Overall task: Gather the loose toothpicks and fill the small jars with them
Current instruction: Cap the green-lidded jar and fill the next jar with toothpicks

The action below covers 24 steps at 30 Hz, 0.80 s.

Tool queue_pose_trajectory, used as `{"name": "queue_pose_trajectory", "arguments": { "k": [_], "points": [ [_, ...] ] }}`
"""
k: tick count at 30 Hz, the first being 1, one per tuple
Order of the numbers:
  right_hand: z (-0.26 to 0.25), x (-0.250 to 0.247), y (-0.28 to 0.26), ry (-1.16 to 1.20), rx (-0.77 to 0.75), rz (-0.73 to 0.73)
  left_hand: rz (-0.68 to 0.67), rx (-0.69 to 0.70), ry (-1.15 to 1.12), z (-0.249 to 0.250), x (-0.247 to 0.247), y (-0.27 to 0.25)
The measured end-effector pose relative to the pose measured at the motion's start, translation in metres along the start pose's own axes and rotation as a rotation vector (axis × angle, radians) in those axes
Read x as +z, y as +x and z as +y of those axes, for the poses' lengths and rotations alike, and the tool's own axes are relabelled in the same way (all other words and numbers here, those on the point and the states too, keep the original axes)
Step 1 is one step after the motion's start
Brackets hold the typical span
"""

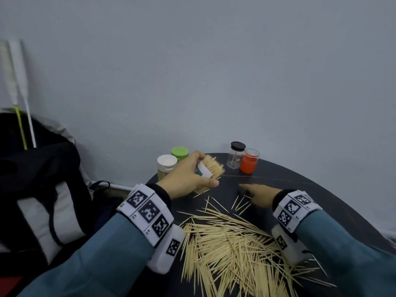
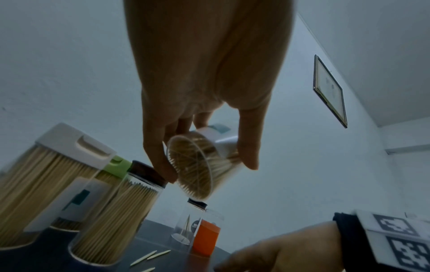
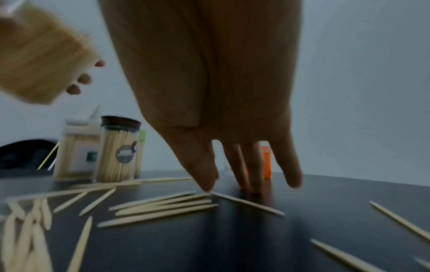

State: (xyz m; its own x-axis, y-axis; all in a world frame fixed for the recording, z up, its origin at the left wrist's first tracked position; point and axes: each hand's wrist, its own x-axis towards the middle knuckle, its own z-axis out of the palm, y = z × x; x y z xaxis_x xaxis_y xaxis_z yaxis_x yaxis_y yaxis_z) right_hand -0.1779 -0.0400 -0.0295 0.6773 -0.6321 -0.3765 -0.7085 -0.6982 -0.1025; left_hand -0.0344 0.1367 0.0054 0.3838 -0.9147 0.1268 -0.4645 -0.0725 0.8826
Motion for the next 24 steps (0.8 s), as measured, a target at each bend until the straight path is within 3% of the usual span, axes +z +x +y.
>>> {"name": "queue_pose_trajectory", "arguments": {
  "k": [5, 16, 24],
  "points": [
    [0.001, 0.004, -0.004, -0.092, 0.061, -0.012, -0.012, -0.014, 0.018, 0.000, 0.004, 0.000],
    [-0.033, 0.011, -0.041, -0.128, -0.159, -0.074, 0.007, 0.004, 0.091, 0.005, 0.006, -0.010],
    [-0.043, 0.020, -0.074, -0.200, -0.236, -0.127, 0.046, 0.008, 0.085, 0.013, 0.006, -0.022]
  ]
}}
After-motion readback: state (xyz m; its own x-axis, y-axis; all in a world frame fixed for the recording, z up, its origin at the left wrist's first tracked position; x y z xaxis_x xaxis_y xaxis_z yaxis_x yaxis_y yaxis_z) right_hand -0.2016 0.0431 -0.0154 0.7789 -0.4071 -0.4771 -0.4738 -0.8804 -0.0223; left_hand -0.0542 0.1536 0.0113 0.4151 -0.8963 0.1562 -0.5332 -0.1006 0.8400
